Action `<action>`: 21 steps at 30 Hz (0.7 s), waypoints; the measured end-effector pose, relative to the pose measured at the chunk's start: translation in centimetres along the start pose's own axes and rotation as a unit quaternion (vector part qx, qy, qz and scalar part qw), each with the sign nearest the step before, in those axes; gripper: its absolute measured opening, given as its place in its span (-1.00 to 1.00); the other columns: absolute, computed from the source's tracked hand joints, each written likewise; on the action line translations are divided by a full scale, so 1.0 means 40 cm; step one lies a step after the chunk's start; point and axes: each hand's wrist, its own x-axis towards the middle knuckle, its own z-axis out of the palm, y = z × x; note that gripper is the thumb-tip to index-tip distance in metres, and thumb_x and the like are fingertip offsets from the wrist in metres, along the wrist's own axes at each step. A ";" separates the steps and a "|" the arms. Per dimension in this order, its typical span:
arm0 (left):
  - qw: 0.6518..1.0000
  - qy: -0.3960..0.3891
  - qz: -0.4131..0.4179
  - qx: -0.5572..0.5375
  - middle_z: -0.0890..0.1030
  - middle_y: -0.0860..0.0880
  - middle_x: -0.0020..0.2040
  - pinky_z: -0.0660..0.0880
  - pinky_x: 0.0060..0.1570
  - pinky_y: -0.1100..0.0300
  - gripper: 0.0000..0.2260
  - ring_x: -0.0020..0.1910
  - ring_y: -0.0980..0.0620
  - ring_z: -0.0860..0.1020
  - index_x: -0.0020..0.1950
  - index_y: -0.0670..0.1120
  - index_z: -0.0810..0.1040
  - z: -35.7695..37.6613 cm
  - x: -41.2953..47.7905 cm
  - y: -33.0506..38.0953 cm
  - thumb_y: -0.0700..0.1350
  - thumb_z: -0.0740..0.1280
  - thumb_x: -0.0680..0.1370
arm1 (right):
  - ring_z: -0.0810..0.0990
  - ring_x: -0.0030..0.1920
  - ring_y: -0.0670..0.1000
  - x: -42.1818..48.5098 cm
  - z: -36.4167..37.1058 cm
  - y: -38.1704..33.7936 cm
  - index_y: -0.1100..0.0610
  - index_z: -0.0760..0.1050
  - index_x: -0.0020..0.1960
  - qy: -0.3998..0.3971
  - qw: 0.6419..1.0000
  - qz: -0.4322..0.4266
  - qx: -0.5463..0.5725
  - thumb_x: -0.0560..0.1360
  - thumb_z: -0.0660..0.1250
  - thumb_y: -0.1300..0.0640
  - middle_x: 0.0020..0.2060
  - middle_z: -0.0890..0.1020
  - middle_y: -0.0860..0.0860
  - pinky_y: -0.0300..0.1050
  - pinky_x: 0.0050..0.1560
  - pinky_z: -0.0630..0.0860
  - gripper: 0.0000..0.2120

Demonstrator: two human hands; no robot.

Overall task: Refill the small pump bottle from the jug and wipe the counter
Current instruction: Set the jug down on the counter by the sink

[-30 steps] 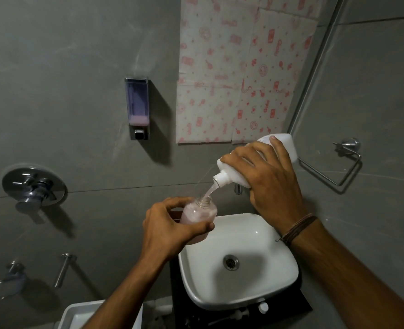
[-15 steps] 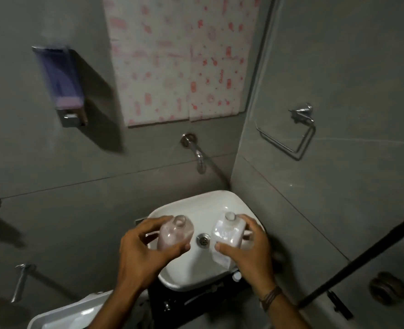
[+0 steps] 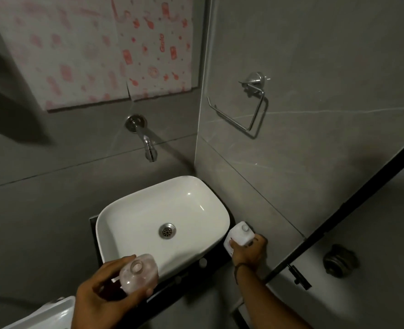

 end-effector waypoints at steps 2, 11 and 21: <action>1.000 0.001 0.009 0.015 0.79 -0.02 0.00 0.64 -0.12 0.41 -0.44 -0.10 0.12 0.77 0.01 -0.05 0.79 -0.003 -0.009 -0.003 -0.35 0.74 0.06 | 0.63 0.13 0.29 0.021 0.024 0.001 0.19 0.44 0.24 0.010 1.000 0.004 0.002 0.23 0.66 0.35 0.19 0.62 0.22 0.15 0.06 0.59 -0.33; 0.999 0.046 -0.012 0.019 0.78 0.06 0.04 0.64 -0.10 0.41 -0.38 -0.07 0.14 0.76 0.02 0.14 0.78 -0.036 -0.020 -0.038 -0.10 0.74 -0.03 | 0.58 0.22 0.32 0.028 0.056 0.093 0.31 0.29 0.44 0.006 0.997 0.037 0.066 0.25 0.54 0.59 0.32 0.51 0.35 0.24 0.21 0.56 -0.16; 0.995 0.089 -0.015 0.032 0.76 0.02 0.07 0.65 -0.08 0.37 -0.37 0.00 0.15 0.72 0.08 0.13 0.77 -0.102 -0.081 -0.080 0.06 0.79 0.03 | 0.66 0.04 0.34 -0.299 0.183 0.253 0.25 0.52 0.01 -0.189 0.959 0.197 -0.074 0.39 0.55 0.33 0.04 0.67 0.35 0.30 0.13 0.60 -0.73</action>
